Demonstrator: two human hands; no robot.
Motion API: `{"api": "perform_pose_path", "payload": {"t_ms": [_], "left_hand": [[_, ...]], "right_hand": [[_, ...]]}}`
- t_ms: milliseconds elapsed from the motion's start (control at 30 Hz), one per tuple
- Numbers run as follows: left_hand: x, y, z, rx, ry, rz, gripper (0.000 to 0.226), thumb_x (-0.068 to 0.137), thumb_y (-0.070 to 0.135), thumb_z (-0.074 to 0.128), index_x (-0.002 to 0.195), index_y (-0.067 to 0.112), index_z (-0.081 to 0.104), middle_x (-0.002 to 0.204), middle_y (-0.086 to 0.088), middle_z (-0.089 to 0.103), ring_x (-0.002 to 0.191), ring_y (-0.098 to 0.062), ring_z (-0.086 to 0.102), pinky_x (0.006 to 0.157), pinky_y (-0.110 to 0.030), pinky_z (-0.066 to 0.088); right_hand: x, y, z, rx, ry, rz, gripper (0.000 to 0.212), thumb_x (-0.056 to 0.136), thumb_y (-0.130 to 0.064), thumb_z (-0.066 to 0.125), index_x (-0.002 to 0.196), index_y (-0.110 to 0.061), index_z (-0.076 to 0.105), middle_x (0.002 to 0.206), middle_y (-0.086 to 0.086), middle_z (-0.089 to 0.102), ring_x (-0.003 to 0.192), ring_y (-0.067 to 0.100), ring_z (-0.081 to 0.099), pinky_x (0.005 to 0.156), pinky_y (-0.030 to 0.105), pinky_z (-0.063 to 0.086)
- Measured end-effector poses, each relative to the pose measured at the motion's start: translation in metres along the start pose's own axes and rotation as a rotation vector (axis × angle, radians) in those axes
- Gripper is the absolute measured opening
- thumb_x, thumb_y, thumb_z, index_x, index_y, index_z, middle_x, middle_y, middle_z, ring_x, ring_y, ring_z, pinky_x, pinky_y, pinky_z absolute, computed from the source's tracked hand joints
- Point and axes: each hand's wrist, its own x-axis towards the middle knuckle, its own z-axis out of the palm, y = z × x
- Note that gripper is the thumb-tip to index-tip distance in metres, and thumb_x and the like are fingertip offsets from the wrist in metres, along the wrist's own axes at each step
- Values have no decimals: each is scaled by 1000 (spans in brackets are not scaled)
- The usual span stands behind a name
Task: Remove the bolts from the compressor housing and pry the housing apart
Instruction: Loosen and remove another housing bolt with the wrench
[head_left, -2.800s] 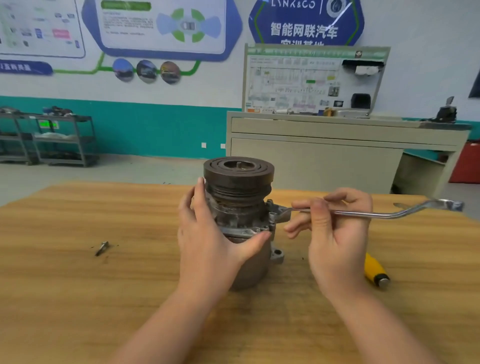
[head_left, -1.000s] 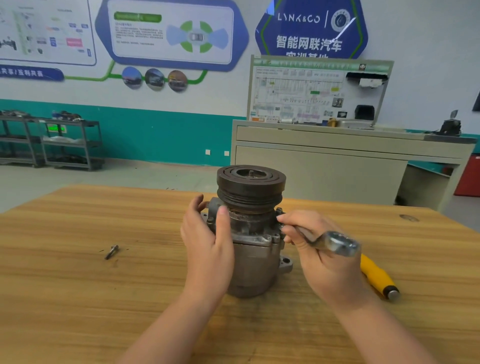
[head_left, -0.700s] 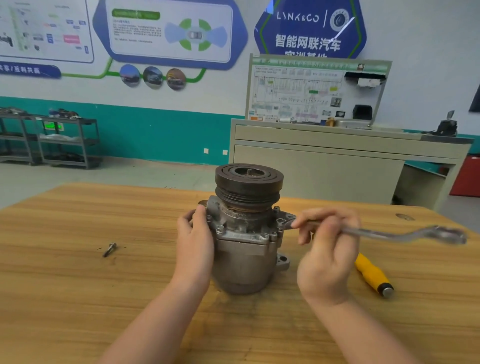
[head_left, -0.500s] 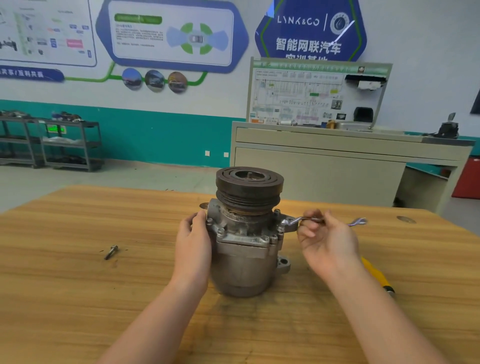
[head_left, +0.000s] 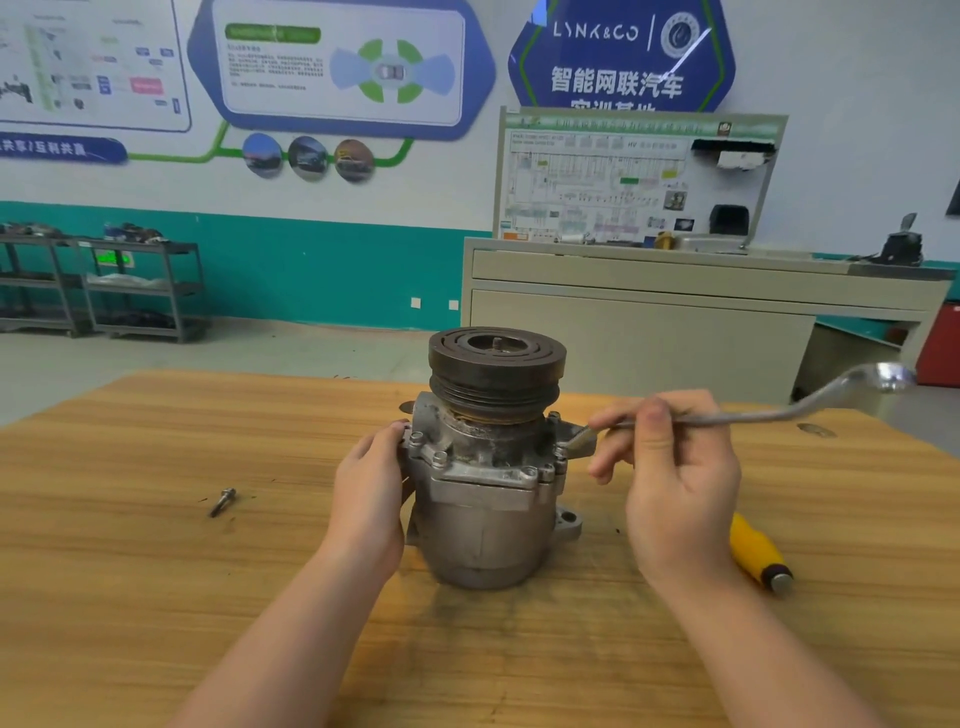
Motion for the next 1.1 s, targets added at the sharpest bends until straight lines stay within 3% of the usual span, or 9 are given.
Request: {"api": "perform_pose_path", "payload": {"t_ms": [100,167,300,467,600,700,800,900,1100], "left_hand": [[-1,2,-1,-4,-12,-10,21,99,16,50,94,12,70,66,5,72,63,-6,66,64,-25,49],[-2,2,-1,-1,-11,-12,21,99,17,50,94,13,70,65,6,72,65,-7,66,66,-26,49],[-4,3,0,-13,-2,-16,22,100,16,49,94,13,69,68,5,73,73,-11,65,68,-27,50],[-7,4,1,-16,15,-18,21,100,16,48,96,16,69,73,4,75,83,-13,67,69,-28,51],[-7,3,0,-22,17,-2,24,100,15,48,95,18,71,77,5,76,86,-12,68,73,-29,51],[-6,2,1,-52,24,-6,27,99,14,47,91,17,72,74,4,76,76,-9,69,71,-28,51],[-3,1,1,-109,58,-20,28,98,13,45,88,16,71,70,3,75,66,-7,69,68,-27,51],[0,1,-1,-165,84,-39,29,98,12,41,90,15,69,68,3,75,66,-9,69,66,-28,50],[4,-1,-2,-223,86,-68,28,98,11,40,89,12,66,67,3,74,61,-9,68,65,-29,49]], "right_hand": [[-7,3,0,-167,-141,-211,31,102,-35,43,93,-13,62,71,0,62,58,4,60,51,29,52],[-12,5,4,-283,-204,-354,39,101,-29,49,85,3,65,80,-1,61,67,0,58,65,16,52],[-18,9,10,-393,-202,-523,37,99,-20,53,76,5,67,77,7,65,75,11,60,72,17,50],[-22,4,16,94,115,-60,27,103,-28,35,85,-23,54,73,0,58,48,12,45,51,17,40],[-5,10,10,371,350,404,36,102,-23,33,77,-3,48,62,2,59,36,14,38,42,17,30],[13,21,-4,588,334,778,34,104,-20,30,79,-10,50,62,7,59,37,14,41,40,17,31],[22,23,-14,762,232,932,30,105,-22,32,93,-8,55,70,10,68,52,15,60,47,21,49],[25,19,-16,820,235,837,29,105,-21,31,99,-6,55,77,13,72,62,17,68,57,23,55],[11,8,-6,216,55,315,23,103,-23,36,87,-24,54,81,12,71,59,22,64,56,30,54]]}}
